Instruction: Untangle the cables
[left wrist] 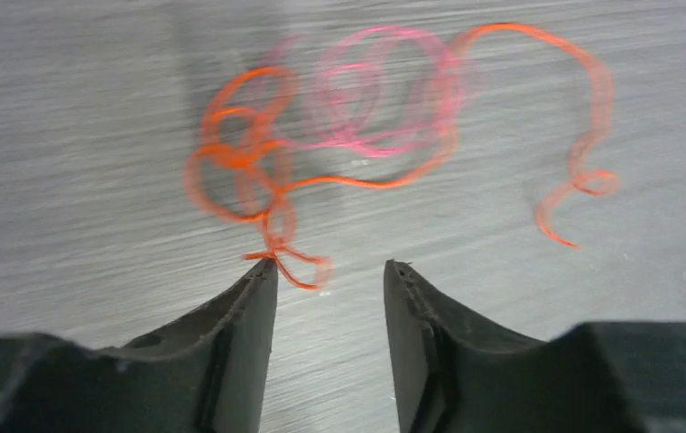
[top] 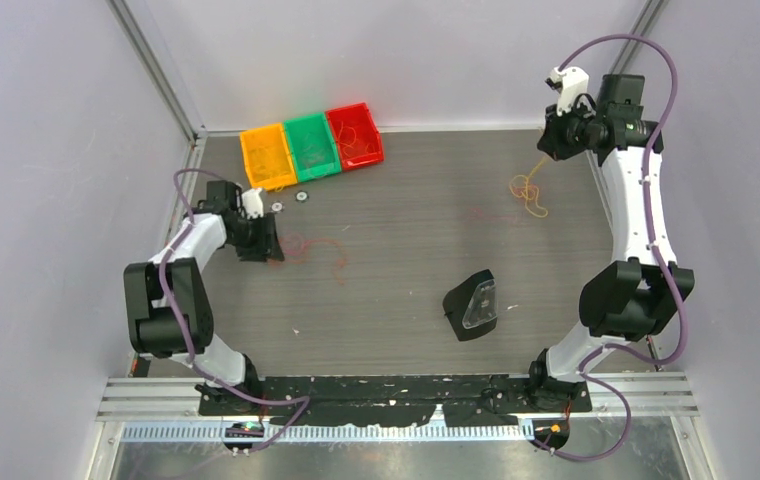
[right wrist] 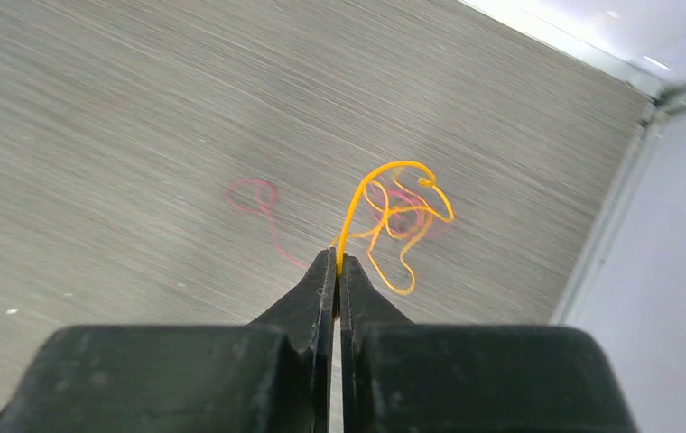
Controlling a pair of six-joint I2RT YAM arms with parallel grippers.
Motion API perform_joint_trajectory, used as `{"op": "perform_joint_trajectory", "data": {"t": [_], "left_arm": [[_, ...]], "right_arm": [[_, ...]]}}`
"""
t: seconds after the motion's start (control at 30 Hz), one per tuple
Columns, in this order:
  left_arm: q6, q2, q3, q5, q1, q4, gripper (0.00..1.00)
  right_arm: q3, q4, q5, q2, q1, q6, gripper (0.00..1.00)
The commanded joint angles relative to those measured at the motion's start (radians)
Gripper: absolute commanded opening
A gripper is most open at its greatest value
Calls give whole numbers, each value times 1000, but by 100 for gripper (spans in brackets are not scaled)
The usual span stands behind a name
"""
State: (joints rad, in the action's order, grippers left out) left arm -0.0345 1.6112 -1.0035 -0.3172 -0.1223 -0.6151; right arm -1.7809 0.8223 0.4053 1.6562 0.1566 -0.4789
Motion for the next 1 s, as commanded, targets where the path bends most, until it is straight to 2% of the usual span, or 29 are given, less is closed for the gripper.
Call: {"op": "perform_joint_trajectory", "data": {"t": [0.0,0.07,0.1,0.17,0.33,0.43,0.63,0.8,0.97], "left_arm": [[99,-164,-22,-272,83,92,60],[121,-239,-19,-326,111,145,74],[124,-267,-15,-363,113,180,85],[126,-311,-12,-423,112,256,93],[202,-355,-21,-543,202,427,95],[286,-349,-12,-567,267,481,96],[338,-284,48,-516,380,599,100],[235,-199,39,-382,397,579,99],[209,-133,-12,-244,399,470,89]], "right_arm": [[-57,-55,211,-65,-48,116,5],[-58,-100,254,-98,-93,172,5],[-62,-137,278,-108,-126,191,6],[-73,-189,306,-136,-190,245,5],[-91,-344,339,-190,-336,389,5],[-102,-422,334,-203,-394,469,5],[-44,-514,281,-188,-450,592,6],[216,-472,116,-199,-445,483,6],[385,-454,-4,-152,-425,336,5]]}}
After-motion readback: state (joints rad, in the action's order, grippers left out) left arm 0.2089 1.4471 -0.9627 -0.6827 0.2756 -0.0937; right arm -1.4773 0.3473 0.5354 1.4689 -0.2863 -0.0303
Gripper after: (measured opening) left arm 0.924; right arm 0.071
